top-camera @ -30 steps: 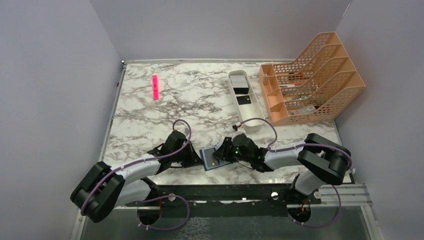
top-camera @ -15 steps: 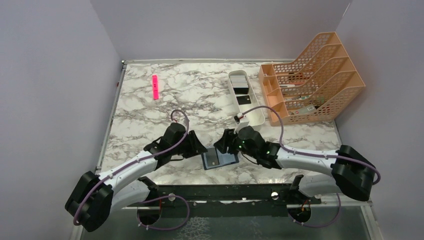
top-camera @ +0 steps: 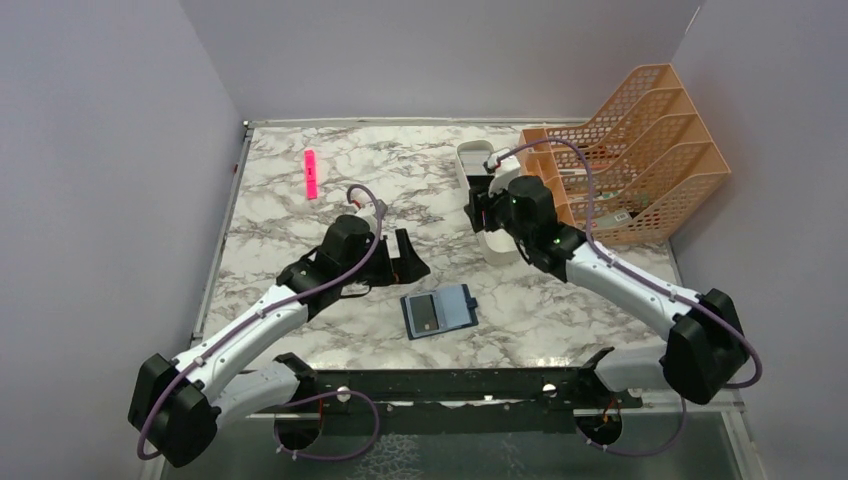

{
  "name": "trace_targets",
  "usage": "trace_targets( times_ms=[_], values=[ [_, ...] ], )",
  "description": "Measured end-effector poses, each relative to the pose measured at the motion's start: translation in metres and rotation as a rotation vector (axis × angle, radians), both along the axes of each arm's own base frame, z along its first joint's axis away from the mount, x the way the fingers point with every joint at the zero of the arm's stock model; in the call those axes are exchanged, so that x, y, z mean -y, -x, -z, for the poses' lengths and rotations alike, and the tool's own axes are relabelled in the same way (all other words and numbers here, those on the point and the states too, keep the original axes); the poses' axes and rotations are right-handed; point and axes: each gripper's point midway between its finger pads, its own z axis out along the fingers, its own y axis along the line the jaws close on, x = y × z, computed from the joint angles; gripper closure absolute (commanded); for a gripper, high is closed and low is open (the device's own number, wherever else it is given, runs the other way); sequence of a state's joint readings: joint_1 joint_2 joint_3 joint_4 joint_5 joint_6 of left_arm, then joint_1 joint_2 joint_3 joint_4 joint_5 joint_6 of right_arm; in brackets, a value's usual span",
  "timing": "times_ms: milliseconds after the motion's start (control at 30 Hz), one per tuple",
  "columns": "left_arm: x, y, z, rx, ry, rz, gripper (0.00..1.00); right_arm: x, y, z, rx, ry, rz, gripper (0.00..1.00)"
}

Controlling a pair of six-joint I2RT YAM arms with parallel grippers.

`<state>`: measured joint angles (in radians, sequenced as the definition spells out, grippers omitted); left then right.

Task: Put the credit cards into the card holder
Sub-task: Insert the credit card into the card holder, then pick up the credit card from the storage box.

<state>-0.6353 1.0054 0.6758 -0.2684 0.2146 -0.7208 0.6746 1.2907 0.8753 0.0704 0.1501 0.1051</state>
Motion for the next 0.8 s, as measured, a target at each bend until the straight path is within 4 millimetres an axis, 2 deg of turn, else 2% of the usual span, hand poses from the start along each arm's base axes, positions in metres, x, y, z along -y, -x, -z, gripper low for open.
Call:
trace_targets(
  times_ms=[100,200,433,800],
  values=[
    [-0.001,-0.001,-0.008,0.031,-0.020,0.024,0.01,0.015,-0.031,-0.004,0.041,0.097,-0.001,0.43],
    [-0.003,0.000,-0.009,0.050,-0.046,0.047,0.01,0.030,-0.056,0.001,0.090,0.223,-0.048,0.43],
    [-0.012,0.006,-0.010,0.113,-0.105,0.101,0.01,0.044,-0.100,0.029,0.161,0.473,-0.227,0.42],
    [-0.033,0.005,-0.031,0.249,-0.152,0.075,0.01,0.060,-0.154,0.086,0.236,0.711,-0.473,0.45]
  ],
)
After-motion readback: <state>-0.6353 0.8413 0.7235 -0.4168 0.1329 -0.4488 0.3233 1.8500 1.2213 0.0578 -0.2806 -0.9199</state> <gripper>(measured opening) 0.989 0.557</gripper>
